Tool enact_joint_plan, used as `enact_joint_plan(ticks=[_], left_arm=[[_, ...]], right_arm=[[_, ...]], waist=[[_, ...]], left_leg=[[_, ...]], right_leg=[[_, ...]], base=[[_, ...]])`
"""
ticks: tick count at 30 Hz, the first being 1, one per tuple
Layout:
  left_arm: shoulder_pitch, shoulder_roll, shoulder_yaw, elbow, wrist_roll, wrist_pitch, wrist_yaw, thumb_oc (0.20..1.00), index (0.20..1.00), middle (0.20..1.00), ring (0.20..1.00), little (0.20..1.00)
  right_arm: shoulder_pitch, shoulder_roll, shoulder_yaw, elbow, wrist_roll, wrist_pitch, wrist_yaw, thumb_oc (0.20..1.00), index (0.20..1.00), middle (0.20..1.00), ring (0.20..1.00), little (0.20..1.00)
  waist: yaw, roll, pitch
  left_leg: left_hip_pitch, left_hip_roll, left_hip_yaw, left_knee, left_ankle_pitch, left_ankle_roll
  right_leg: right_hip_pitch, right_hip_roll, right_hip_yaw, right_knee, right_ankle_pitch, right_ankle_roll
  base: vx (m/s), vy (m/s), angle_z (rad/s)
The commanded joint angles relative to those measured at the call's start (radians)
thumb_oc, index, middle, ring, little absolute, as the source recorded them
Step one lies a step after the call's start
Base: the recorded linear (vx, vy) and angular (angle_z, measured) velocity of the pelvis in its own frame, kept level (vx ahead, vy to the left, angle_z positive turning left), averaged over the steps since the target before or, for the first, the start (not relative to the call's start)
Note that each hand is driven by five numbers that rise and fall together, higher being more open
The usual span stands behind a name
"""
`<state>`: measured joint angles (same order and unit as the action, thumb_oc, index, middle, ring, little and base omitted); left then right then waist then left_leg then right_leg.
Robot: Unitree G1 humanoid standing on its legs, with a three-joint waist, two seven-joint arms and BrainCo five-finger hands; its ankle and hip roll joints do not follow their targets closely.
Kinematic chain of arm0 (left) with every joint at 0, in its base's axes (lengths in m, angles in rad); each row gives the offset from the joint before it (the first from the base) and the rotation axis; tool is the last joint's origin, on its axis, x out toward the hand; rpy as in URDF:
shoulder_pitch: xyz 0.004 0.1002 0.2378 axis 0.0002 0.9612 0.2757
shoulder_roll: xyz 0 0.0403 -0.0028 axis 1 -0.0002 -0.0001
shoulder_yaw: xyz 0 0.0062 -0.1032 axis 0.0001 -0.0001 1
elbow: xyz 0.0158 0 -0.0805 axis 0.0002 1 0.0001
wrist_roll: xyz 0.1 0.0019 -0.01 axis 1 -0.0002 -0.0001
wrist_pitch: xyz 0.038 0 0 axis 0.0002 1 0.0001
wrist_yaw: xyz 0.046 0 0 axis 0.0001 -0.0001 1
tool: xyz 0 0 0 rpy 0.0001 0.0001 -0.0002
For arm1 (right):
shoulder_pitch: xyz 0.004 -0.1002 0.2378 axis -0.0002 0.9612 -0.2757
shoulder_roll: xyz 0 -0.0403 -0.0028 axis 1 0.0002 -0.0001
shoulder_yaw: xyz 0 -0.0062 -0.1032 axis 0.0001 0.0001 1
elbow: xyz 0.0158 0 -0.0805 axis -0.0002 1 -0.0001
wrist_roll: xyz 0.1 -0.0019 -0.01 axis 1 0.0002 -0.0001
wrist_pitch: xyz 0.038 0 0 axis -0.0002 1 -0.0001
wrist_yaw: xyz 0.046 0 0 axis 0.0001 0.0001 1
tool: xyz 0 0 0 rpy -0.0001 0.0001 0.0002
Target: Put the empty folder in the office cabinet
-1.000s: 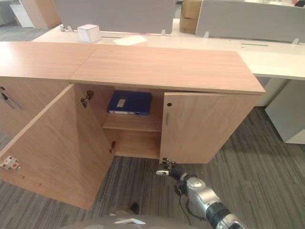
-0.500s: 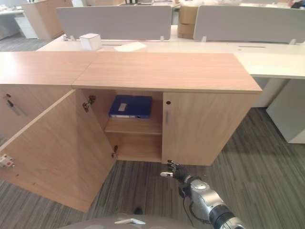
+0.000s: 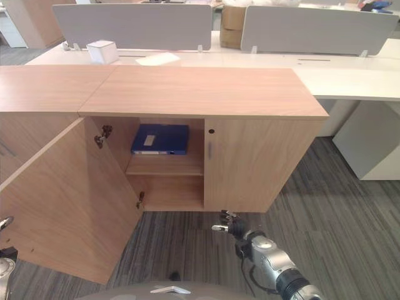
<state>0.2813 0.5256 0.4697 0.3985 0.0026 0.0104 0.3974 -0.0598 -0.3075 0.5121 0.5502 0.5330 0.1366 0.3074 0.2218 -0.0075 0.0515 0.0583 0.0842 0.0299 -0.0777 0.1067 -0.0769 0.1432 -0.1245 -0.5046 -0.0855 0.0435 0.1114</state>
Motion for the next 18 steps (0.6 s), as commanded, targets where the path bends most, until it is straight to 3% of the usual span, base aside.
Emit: enact_joint_plan(ticks=[1, 6, 10, 18], left_arm=[[-0.082, 0.052, -0.061, -0.04, -0.054, -0.086, -0.025, 1.0, 1.0, 1.0, 1.0, 1.0], [-0.134, -0.052, -0.138, -0.119, -0.251, -0.137, -0.104, 1.0, 1.0, 1.0, 1.0, 1.0], [-0.164, -0.165, -0.323, -0.267, -0.394, -0.15, -0.222, 1.0, 1.0, 1.0, 1.0, 1.0], [-0.164, -0.203, -0.568, -0.415, -0.452, -0.12, -0.381, 1.0, 1.0, 1.0, 1.0, 1.0]], right_arm=[[-0.068, 0.002, 0.033, -0.052, 0.057, -0.045, -0.006, 1.0, 1.0, 1.0, 1.0, 1.0], [-0.056, 0.005, 0.039, -0.043, 0.067, -0.036, -0.002, 1.0, 1.0, 1.0, 1.0, 1.0], [-0.063, 0.019, 0.062, -0.023, 0.061, -0.026, 0.003, 1.0, 1.0, 1.0, 1.0, 1.0], [-0.069, 0.038, 0.093, -0.008, 0.054, -0.025, 0.008, 1.0, 1.0, 1.0, 1.0, 1.0]], waist=[[-0.031, -0.055, 0.024], [-0.051, -0.066, 0.021], [-0.07, -0.071, 0.023], [-0.099, -0.074, 0.025]], left_leg=[[0.017, -0.016, 0.036, -0.004, -0.111, -0.02], [0.024, -0.016, 0.048, -0.006, -0.114, -0.018], [0.027, -0.019, 0.053, -0.007, -0.116, -0.014], [0.031, -0.019, 0.066, -0.01, -0.116, -0.007]], right_leg=[[-0.004, -0.001, 0.012, 0.019, -0.106, -0.023], [-0.003, 0.0, 0.022, 0.019, -0.105, -0.024], [-0.003, -0.002, 0.031, 0.017, -0.098, -0.026], [-0.007, -0.004, 0.048, 0.015, -0.091, -0.025]], base=[[0.0, 0.0, 0.0], [0.0, 0.005, 0.0], [-0.01, 0.008, 0.09], [-0.01, 0.003, 0.17]])
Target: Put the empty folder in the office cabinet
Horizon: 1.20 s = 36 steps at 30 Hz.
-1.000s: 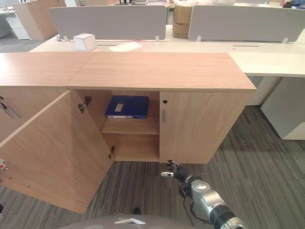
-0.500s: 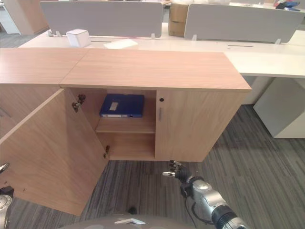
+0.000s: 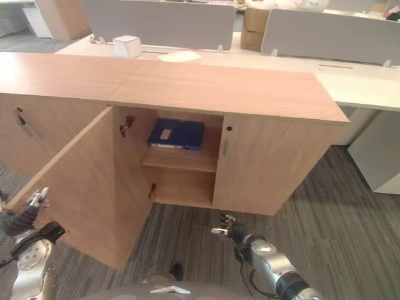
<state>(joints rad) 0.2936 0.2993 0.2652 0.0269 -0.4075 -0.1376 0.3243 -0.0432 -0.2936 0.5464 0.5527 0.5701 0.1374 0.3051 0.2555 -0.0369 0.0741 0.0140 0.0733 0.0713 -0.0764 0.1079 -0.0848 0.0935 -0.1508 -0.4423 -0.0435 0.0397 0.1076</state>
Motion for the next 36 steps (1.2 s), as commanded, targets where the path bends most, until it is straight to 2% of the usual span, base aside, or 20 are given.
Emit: enact_joint_plan(ticks=[1, 10, 15, 19, 26, 30, 32, 33, 35, 36], left_arm=[[-0.171, 0.025, -0.388, -0.057, -0.05, 0.032, -0.326, 1.0, 1.0, 1.0, 1.0, 1.0], [-0.146, 0.03, -0.457, -0.121, -0.097, 0.042, -0.383, 1.0, 1.0, 1.0, 1.0, 1.0], [-0.138, 0.033, -0.455, -0.126, -0.108, 0.045, -0.38, 1.0, 1.0, 1.0, 1.0, 1.0], [-0.118, 0.037, -0.448, -0.134, -0.128, 0.046, -0.373, 1.0, 1.0, 1.0, 1.0, 1.0], [-0.093, 0.037, -0.445, -0.086, -0.143, 0.054, -0.354, 1.0, 1.0, 1.0, 1.0, 1.0], [-0.105, 0.039, -0.454, 0.024, -0.02, 0.039, -0.286, 1.0, 1.0, 1.0, 1.0, 1.0], [-0.13, 0.029, -0.47, 0.156, 0.067, 0.018, -0.23, 1.0, 1.0, 1.0, 1.0, 1.0], [-0.13, 0.029, -0.47, 0.156, 0.067, 0.018, -0.23, 1.0, 1.0, 1.0, 1.0, 1.0], [-0.152, 0.012, -0.487, 0.32, 0.118, 0.017, -0.195, 1.0, 1.0, 1.0, 1.0, 1.0], [-0.175, -0.004, -0.516, 0.488, 0.16, 0.029, -0.212, 1.0, 1.0, 1.0, 1.0, 1.0]], right_arm=[[-0.082, 0.022, 0.06, -0.011, 0.016, -0.025, 0.009, 1.0, 1.0, 1.0, 1.0, 1.0], [-0.055, 0.018, 0.057, -0.01, 0.009, -0.03, 0.013, 1.0, 1.0, 1.0, 1.0, 1.0], [-0.047, 0.031, 0.047, 0.004, 0.0, -0.036, 0.004, 1.0, 1.0, 1.0, 1.0, 1.0], [-0.052, 0.05, -0.037, 0.098, 0.007, -0.069, -0.07, 1.0, 1.0, 1.0, 1.0, 1.0], [-0.103, 0.085, -0.173, 0.269, -0.024, -0.09, -0.177, 1.0, 1.0, 1.0, 1.0, 1.0], [-0.1, 0.1, -0.174, 0.269, -0.09, -0.12, -0.233, 1.0, 1.0, 1.0, 1.0, 1.0], [-0.095, 0.107, -0.171, 0.246, -0.136, -0.154, -0.282, 1.0, 1.0, 1.0, 1.0, 1.0], [-0.095, 0.107, -0.171, 0.246, -0.136, -0.154, -0.282, 1.0, 1.0, 1.0, 1.0, 1.0], [-0.094, 0.111, -0.173, 0.265, -0.201, -0.178, -0.331, 1.0, 1.0, 1.0, 1.0, 1.0], [-0.108, 0.119, -0.178, 0.371, -0.237, -0.172, -0.337, 1.0, 1.0, 1.0, 1.0, 1.0]], waist=[[-0.137, -0.044, 0.004], [-0.154, -0.047, 0.004], [-0.156, -0.047, 0.006], [-0.156, -0.039, 0.023], [-0.152, -0.033, 0.02], [-0.162, -0.033, 0.016], [-0.173, -0.034, 0.01], [-0.173, -0.034, 0.01], [-0.185, -0.031, 0.006], [-0.191, -0.025, 0.004]], left_leg=[[0.081, -0.006, 0.027, -0.011, -0.121, 0.0], [0.089, -0.005, 0.046, -0.011, -0.126, 0.003], [0.094, -0.003, 0.05, -0.011, -0.128, 0.004], [0.093, -0.004, 0.055, -0.011, -0.13, 0.008], [0.079, -0.005, 0.058, -0.011, -0.126, 0.009], [0.094, -0.003, 0.061, -0.011, -0.135, 0.008], [0.094, -0.004, 0.062, -0.011, -0.134, 0.01], [0.094, -0.004, 0.062, -0.011, -0.134, 0.01], [0.099, -0.004, 0.066, -0.011, -0.136, 0.012], [0.104, -0.004, 0.068, -0.011, -0.138, 0.014]], right_leg=[[0.047, 0.025, -0.01, -0.028, -0.089, -0.021], [0.047, 0.027, 0.009, -0.032, -0.085, -0.019], [0.048, 0.029, 0.017, -0.033, -0.085, -0.018], [0.036, 0.027, 0.026, -0.031, -0.078, -0.012], [0.028, 0.03, 0.03, -0.034, -0.077, -0.012], [0.045, 0.036, 0.035, -0.036, -0.083, -0.014], [0.045, 0.035, 0.039, -0.037, -0.084, -0.014], [0.045, 0.035, 0.039, -0.037, -0.084, -0.014], [0.046, 0.037, 0.044, -0.036, -0.087, -0.013], [0.049, 0.037, 0.047, -0.035, -0.089, -0.012]], base=[[0.0, -0.001, 0.09], [0.01, -0.003, 0.05], [0.02, -0.008, -0.93], [0.0, -0.001, -0.29], [0.03, -0.012, 0.02], [0.03, -0.019, 0.04], [0.0, 0.0, 0.0], [0.0, 0.0, 0.0], [0.0, 0.0, 0.0], [0.02, 0.012, -0.04]])
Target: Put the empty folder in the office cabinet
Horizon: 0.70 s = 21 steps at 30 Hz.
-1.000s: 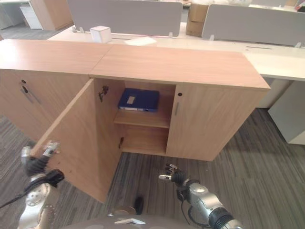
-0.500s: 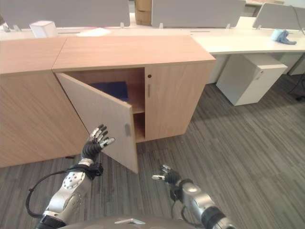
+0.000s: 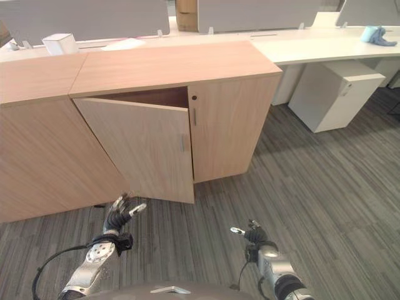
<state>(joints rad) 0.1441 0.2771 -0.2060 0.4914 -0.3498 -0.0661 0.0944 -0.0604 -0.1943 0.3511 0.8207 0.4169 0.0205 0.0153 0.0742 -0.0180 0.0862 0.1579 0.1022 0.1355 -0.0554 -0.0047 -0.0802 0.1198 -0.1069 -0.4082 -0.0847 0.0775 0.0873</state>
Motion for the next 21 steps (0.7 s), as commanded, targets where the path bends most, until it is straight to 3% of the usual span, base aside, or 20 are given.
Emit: enact_joint_plan(ticks=[1, 5, 7, 9, 13, 16, 21], left_arm=[[-0.032, 0.014, -0.052, 0.09, 0.124, -0.038, 0.011, 1.0, 1.0, 1.0, 1.0, 1.0], [-0.078, -0.043, -0.064, 0.486, 0.255, -0.004, -0.008, 1.0, 1.0, 1.0, 1.0, 1.0], [-0.086, -0.055, -0.058, 0.559, 0.265, -0.002, -0.004, 1.0, 1.0, 1.0, 1.0, 1.0], [-0.091, -0.092, -0.019, 0.777, 0.318, 0.021, -0.008, 1.0, 1.0, 1.0, 1.0, 1.0], [-0.085, -0.105, -0.003, 0.833, 0.325, 0.034, -0.023, 1.0, 1.0, 1.0, 1.0, 1.0], [-0.066, -0.132, 0.058, 0.886, 0.25, 0.051, -0.06, 1.0, 1.0, 1.0, 1.0, 1.0], [-0.062, -0.138, 0.084, 0.893, 0.202, 0.049, -0.074, 1.0, 1.0, 1.0, 1.0, 1.0]], right_arm=[[-0.096, 0.024, 0.009, 0.159, -0.077, -0.049, -0.034, 1.0, 1.0, 1.0, 1.0, 1.0], [-0.107, 0.033, -0.082, 0.399, -0.057, -0.042, -0.037, 1.0, 1.0, 1.0, 1.0, 1.0], [-0.107, 0.033, -0.086, 0.428, -0.071, -0.04, -0.041, 1.0, 1.0, 1.0, 1.0, 1.0], [-0.08, 0.014, -0.09, 0.517, -0.172, -0.018, -0.035, 1.0, 1.0, 1.0, 1.0, 1.0], [-0.062, 0.003, -0.09, 0.546, -0.225, -0.007, -0.032, 1.0, 1.0, 1.0, 1.0, 1.0], [-0.034, -0.003, -0.088, 0.61, -0.316, 0.022, -0.032, 1.0, 1.0, 1.0, 1.0, 1.0], [-0.014, 0.002, -0.074, 0.599, -0.339, 0.028, -0.021, 1.0, 1.0, 1.0, 1.0, 1.0]], waist=[[-0.01, -0.04, -0.009], [-0.019, -0.026, -0.024], [-0.022, -0.025, -0.031], [-0.03, -0.019, -0.046], [-0.033, -0.017, -0.052], [-0.027, -0.018, -0.058], [-0.025, -0.02, -0.059]], left_leg=[[-0.034, -0.033, 0.004, -0.032, -0.029, 0.01], [-0.023, -0.037, 0.011, -0.032, -0.035, 0.012], [-0.027, -0.038, 0.012, -0.032, -0.034, 0.013], [-0.019, -0.04, 0.01, -0.032, -0.04, 0.014], [-0.017, -0.04, 0.007, -0.032, -0.042, 0.015], [-0.02, -0.04, 0.001, -0.032, -0.041, 0.016], [-0.024, -0.04, -0.007, -0.032, -0.038, 0.016]], right_leg=[[0.027, -0.006, 0.015, 0.008, -0.129, 0.008], [0.034, -0.007, 0.02, 0.008, -0.135, 0.009], [0.031, -0.007, 0.02, 0.008, -0.134, 0.009], [0.038, -0.006, 0.024, 0.008, -0.14, 0.008], [0.04, -0.006, 0.022, 0.007, -0.141, 0.007], [0.04, -0.004, 0.019, 0.006, -0.143, 0.006], [0.04, -0.003, 0.018, 0.006, -0.143, 0.005]], base=[[0.02, 0.018, -0.06], [0.03, 0.026, -0.06], [0.01, 0.008, -0.02], [0.05, 0.016, -0.04], [0.0, 0.0, 0.0], [0.0, -0.013, 0.04], [0.0, -0.005, 0.02]])
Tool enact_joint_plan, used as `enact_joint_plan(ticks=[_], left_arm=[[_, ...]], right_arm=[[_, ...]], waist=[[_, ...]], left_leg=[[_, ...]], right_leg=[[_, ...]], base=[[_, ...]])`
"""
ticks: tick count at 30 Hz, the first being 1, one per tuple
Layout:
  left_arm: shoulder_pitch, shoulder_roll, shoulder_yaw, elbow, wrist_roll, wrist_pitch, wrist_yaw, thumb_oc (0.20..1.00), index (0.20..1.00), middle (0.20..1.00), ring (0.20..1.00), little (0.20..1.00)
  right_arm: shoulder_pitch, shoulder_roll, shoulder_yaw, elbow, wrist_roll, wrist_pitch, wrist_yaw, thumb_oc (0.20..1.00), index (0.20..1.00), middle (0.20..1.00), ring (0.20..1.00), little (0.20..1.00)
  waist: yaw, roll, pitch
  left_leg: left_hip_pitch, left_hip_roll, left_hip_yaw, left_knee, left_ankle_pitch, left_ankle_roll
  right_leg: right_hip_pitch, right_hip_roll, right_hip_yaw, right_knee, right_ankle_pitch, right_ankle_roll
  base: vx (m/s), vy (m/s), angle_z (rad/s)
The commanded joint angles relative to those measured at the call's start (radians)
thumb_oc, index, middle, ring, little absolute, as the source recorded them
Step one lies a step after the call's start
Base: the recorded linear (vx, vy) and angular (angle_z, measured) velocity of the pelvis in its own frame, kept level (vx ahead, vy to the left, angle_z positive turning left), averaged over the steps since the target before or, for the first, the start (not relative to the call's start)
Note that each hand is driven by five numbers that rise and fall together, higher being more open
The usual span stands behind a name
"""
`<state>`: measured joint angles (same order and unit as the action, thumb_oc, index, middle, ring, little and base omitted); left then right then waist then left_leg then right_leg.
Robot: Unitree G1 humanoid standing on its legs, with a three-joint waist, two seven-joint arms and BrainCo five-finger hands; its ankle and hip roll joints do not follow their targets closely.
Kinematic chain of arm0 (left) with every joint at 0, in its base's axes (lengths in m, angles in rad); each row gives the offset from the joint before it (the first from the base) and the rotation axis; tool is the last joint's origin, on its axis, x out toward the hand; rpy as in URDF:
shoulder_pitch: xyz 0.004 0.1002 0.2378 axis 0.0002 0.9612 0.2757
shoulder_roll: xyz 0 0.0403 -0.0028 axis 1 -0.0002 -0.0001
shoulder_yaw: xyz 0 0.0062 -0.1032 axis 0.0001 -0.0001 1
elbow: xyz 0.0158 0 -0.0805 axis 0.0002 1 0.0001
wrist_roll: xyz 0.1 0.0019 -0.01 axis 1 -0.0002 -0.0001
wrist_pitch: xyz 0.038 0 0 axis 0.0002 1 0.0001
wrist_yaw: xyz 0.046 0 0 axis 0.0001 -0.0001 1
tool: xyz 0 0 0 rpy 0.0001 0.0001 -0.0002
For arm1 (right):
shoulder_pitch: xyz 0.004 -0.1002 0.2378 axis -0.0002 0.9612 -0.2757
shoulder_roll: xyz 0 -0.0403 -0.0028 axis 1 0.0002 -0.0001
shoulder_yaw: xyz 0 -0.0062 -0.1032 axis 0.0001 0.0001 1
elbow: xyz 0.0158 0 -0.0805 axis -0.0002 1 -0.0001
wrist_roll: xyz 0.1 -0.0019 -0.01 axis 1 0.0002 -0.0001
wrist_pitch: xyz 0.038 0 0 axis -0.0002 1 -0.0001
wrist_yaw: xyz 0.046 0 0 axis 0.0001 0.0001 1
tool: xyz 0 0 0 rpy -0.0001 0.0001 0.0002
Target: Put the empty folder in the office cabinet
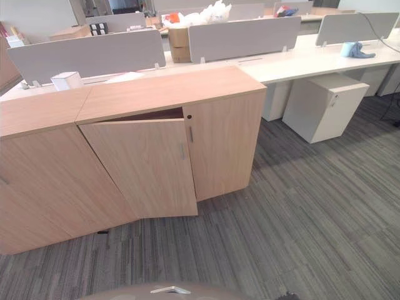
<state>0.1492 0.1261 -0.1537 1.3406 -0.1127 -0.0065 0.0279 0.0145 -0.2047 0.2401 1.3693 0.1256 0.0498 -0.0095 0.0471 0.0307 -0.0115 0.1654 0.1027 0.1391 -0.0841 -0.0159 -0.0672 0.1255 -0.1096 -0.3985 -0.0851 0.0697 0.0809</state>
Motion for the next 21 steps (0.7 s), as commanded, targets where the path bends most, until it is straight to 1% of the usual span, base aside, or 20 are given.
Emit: enact_joint_plan(ticks=[1, 3, 6, 10, 21], left_arm=[[-0.069, 0.013, 0.029, 0.045, -0.037, -0.011, -0.01, 1.0, 1.0, 1.0, 1.0, 1.0], [-0.07, 0.013, 0.027, 0.045, -0.039, -0.011, -0.011, 1.0, 1.0, 1.0, 1.0, 1.0], [-0.073, 0.013, 0.02, 0.044, -0.039, -0.009, -0.013, 1.0, 1.0, 1.0, 1.0, 1.0], [-0.071, 0.017, 0.026, 0.046, -0.049, -0.007, -0.014, 1.0, 1.0, 1.0, 1.0, 1.0], [-0.066, 0.031, 0.044, 0.041, -0.061, -0.007, -0.017, 1.0, 1.0, 1.0, 1.0, 1.0]], right_arm=[[-0.086, 0.016, 0.046, 0.045, -0.053, 0.0, 0.007, 1.0, 1.0, 1.0, 1.0, 1.0], [-0.086, 0.02, 0.056, 0.039, -0.058, -0.002, 0.01, 1.0, 1.0, 1.0, 1.0, 1.0], [-0.085, 0.035, 0.105, -0.005, -0.095, -0.003, 0.011, 1.0, 1.0, 1.0, 1.0, 1.0], [-0.08, 0.033, 0.128, -0.023, -0.127, -0.001, 0.012, 1.0, 1.0, 1.0, 1.0, 1.0], [-0.067, 0.024, 0.151, -0.051, -0.155, 0.001, 0.019, 1.0, 1.0, 1.0, 1.0, 1.0]], waist=[[0.002, -0.07, 0.038], [0.002, -0.071, 0.037], [0.0, -0.075, 0.038], [-0.001, -0.079, 0.04], [-0.002, -0.093, 0.044]], left_leg=[[-0.032, -0.041, -0.012, -0.003, -0.027, 0.004], [-0.034, -0.042, -0.014, -0.003, -0.026, 0.004], [-0.038, -0.043, -0.017, -0.003, -0.025, 0.004], [-0.041, -0.042, -0.017, -0.003, -0.024, 0.005], [-0.041, -0.039, -0.014, -0.003, -0.025, 0.005]], right_leg=[[0.034, 0.0, 0.01, 0.006, -0.135, 0.011], [0.033, 0.0, 0.009, 0.007, -0.135, 0.01], [0.029, 0.002, 0.016, 0.007, -0.134, 0.009], [0.026, 0.002, 0.019, 0.008, -0.133, 0.009], [0.02, 0.004, 0.03, 0.011, -0.13, 0.008]], base=[[0.0, -0.01, 0.1], [-0.01, -0.013, 0.07], [-0.01, -0.008, 0.01], [0.0, 0.0, 0.0], [0.0, 0.0, 0.0]])
